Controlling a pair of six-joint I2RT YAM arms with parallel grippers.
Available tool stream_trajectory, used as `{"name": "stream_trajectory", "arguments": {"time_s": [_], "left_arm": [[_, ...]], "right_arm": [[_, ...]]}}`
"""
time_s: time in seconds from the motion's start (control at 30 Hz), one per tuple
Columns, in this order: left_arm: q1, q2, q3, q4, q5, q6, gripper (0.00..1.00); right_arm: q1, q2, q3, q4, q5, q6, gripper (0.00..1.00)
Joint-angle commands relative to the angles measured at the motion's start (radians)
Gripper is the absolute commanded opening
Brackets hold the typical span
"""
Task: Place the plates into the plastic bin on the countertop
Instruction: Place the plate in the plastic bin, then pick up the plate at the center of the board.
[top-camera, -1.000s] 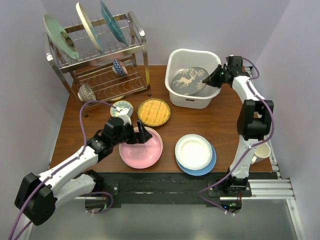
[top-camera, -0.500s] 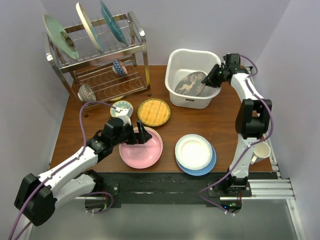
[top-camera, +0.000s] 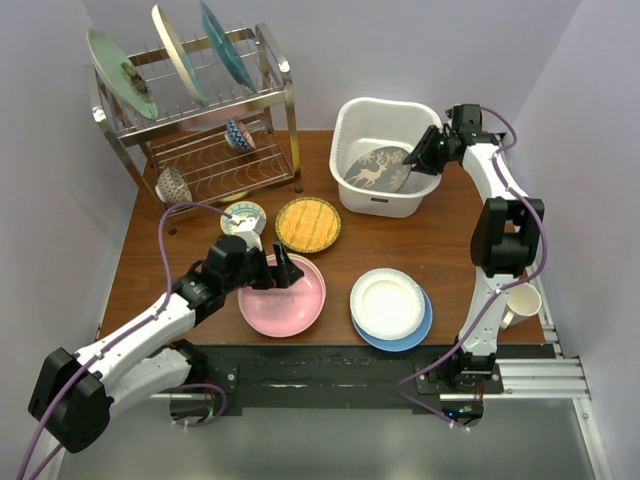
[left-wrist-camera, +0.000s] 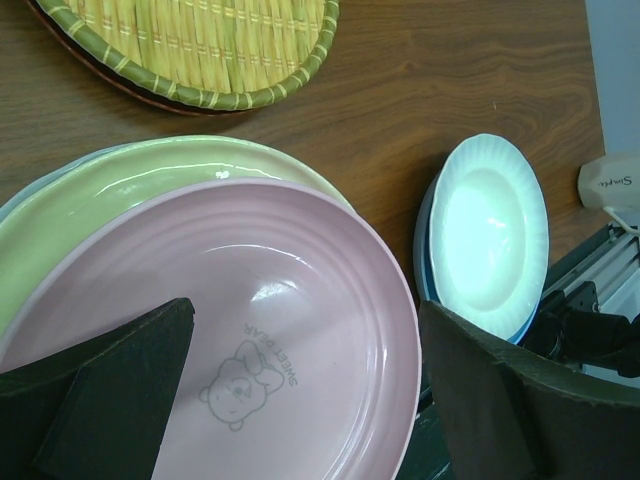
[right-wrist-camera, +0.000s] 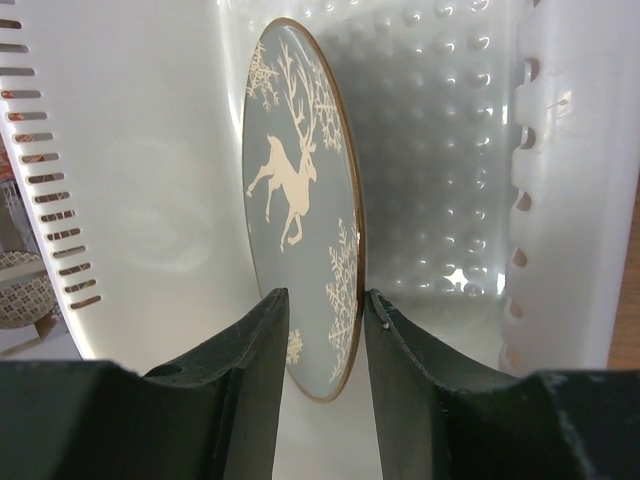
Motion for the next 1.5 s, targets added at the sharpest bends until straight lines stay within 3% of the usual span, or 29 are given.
{"name": "stream_trajectory", "arguments": {"time_s": [0.0,0.57,1.1,1.47], "left_arm": [[-0.008,-0.006,0.021,0.008,0.006,0.018,0.99],[-0.008,-0.024,0.056,-0.051,-0.024,0.035,0.99],[-0.008,-0.070,0.088,-0.120,-0.095,0.047,1.00],[-0.006,-0.096,0.138,-0.220,-0.196,0.043,1.00]], "right_arm": [[0.007,0.002,0.060,-0.001,-0.029,-0.014,0.40],[0.007,0.010,0.076,-0.070,0.043,-0.084,0.45],[0.033,-0.199,0.031,0.009,-0.042,-0.050,0.48],[0.062,-0.380,-0.108,0.054,-0.122,-0.030,0.49]]}}
